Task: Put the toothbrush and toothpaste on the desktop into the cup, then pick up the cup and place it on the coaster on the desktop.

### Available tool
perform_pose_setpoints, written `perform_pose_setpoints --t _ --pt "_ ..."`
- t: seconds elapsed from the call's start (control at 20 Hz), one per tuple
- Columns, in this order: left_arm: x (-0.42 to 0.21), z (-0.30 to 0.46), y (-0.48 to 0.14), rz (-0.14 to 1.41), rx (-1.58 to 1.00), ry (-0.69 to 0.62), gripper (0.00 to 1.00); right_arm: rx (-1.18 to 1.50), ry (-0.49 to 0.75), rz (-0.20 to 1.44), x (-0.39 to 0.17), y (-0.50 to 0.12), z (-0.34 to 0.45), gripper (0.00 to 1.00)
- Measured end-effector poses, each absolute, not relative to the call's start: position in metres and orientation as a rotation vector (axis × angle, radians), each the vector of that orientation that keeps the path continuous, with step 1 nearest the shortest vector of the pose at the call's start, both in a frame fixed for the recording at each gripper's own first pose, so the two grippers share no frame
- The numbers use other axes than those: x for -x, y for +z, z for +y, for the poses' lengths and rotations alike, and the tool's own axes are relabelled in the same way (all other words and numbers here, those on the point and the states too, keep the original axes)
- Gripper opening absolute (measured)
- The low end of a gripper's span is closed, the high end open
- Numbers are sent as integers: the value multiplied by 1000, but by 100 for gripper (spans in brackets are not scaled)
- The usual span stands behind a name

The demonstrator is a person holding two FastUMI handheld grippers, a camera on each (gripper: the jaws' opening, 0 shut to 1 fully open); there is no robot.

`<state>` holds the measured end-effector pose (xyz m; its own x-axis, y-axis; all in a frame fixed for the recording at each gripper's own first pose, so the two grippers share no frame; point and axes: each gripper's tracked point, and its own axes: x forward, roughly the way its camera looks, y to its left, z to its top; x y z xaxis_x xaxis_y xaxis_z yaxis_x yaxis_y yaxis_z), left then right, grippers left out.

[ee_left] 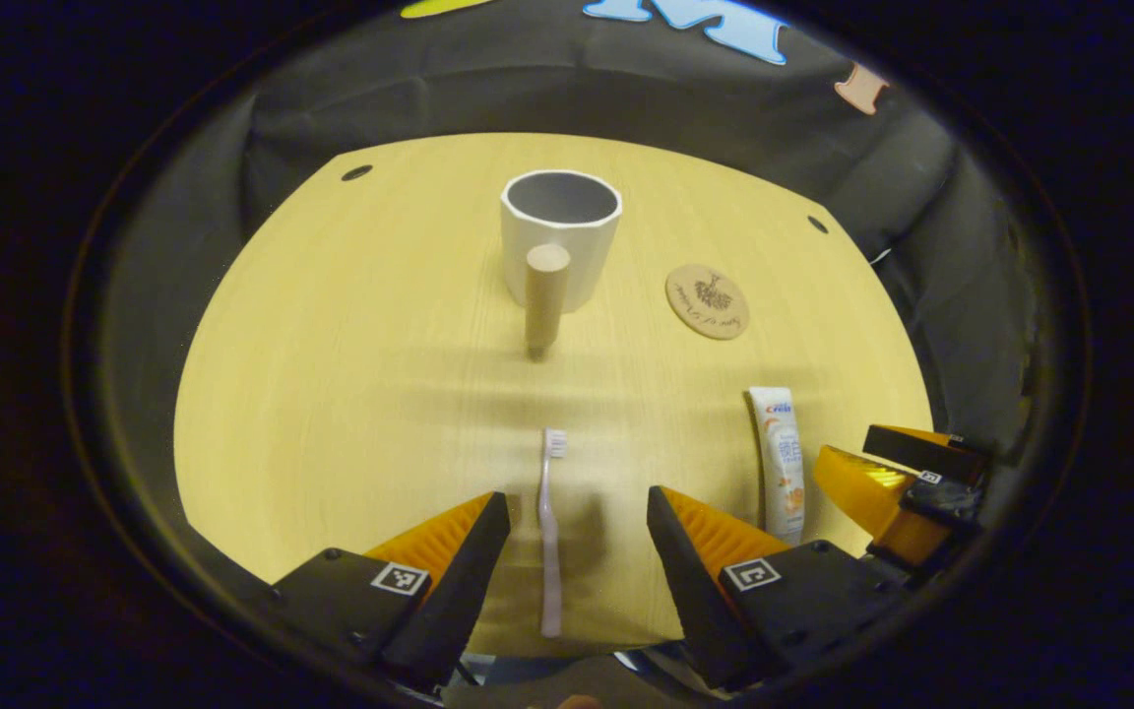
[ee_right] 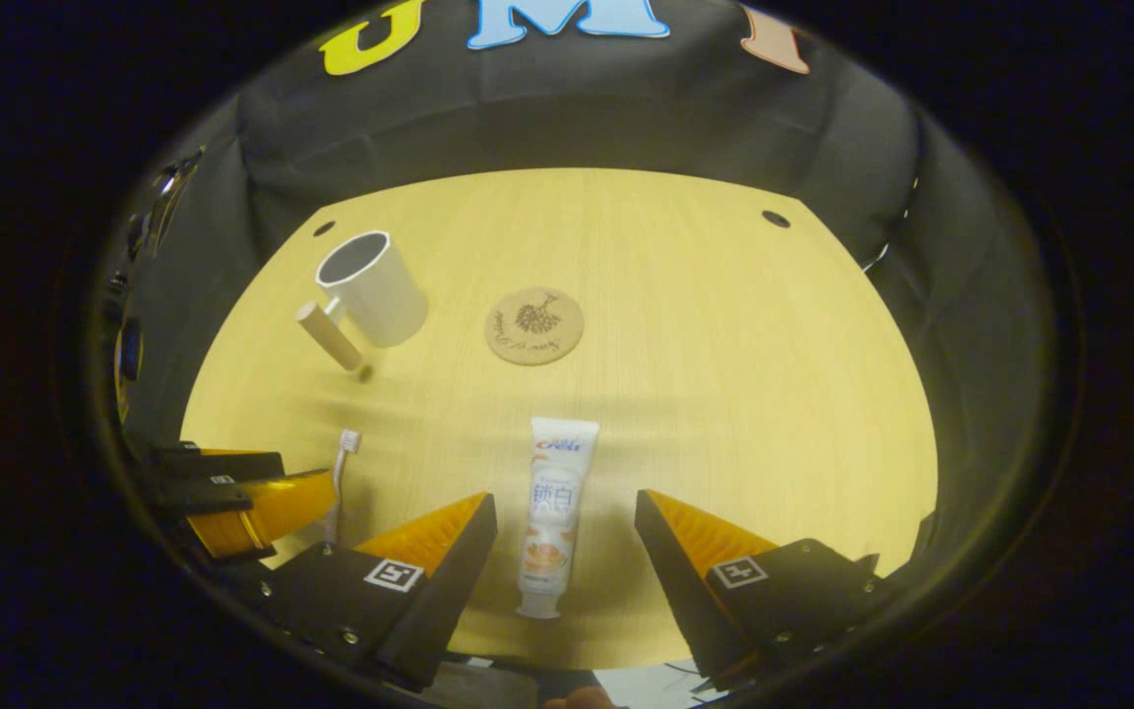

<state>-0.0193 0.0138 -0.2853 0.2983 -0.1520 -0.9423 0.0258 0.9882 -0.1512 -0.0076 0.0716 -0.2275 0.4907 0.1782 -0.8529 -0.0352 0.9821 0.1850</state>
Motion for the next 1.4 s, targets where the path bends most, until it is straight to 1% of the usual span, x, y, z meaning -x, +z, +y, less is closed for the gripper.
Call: perform_pose_setpoints --t 0.4,0.45,0.5,0.65,0.7,0.75,1.05,1.15,1.25,1.3,1.35,1.4 --pt "50 22 -308 1440 78 -96 94 -143 155 1222 23 -261 82 91" --pt "52 22 -310 1454 79 -96 97 -143 158 1237 24 -264 84 91" --pt "53 22 -312 1464 77 -95 94 -148 161 1254 25 -267 85 92" --pt "55 22 -316 1486 67 -93 94 -177 167 1285 25 -272 89 92" --pt "55 22 -316 1492 65 -94 100 -184 166 1292 24 -274 90 92" --pt "56 21 -318 1498 64 -95 94 -187 165 1294 23 -276 91 92" --pt "60 22 -325 1531 66 -91 94 -188 159 1325 22 -288 93 92" --pt "62 24 -327 1541 59 -83 89 -186 148 1321 20 -289 91 93" --pt "60 26 -328 1539 49 -81 79 -182 141 1324 20 -290 89 92" --pt "58 26 -328 1537 38 -84 69 -176 135 1323 20 -291 87 90" --pt "60 28 -330 1536 24 -83 73 -171 127 1325 20 -292 86 86" --pt "59 29 -330 1535 7 -85 60 -169 130 1331 21 -292 86 77"
